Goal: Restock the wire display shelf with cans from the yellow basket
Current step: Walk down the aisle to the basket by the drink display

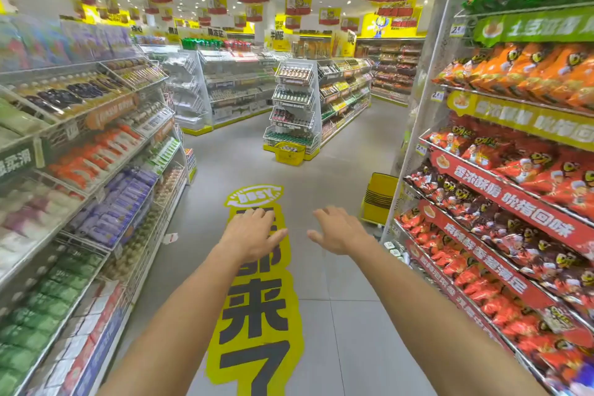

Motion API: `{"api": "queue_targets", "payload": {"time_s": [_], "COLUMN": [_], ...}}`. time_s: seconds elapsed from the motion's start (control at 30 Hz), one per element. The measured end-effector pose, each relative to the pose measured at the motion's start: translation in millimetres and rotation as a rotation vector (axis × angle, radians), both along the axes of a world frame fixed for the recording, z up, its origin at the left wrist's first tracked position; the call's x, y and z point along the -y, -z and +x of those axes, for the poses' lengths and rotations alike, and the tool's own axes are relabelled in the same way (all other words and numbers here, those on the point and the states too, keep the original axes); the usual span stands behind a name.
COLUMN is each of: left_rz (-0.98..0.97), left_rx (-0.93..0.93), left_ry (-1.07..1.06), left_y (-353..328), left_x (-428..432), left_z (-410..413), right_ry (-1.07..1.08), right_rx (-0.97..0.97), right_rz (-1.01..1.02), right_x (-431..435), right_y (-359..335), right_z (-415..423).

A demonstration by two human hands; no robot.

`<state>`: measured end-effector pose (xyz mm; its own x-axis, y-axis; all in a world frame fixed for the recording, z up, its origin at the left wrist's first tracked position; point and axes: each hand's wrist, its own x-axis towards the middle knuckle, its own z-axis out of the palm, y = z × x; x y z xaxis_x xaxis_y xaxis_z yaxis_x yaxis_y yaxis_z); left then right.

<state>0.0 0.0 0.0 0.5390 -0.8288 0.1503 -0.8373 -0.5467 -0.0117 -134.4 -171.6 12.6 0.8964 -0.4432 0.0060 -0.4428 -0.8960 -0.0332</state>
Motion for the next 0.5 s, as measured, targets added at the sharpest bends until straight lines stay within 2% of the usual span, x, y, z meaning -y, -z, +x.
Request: {"api": "queue_targets", "payload": {"time_s": [0.27,0.5], "left_rz": [0.016,0.045], "left_rx": [-0.010,-0.040], "left_ry": [-0.007,-0.002], "left_y": [-0.7,24.8], "left_x": [43.4,125.4], "left_z": [118.7,214.3], "right_ry": [0.016,0.021], "right_rx": [-0.007,-0.023], "right_rz": [0.019,0.033], "right_x": [38.0,127.5], "right_y": [1.8,21.7], "right_z": [104.5,210.5]}}
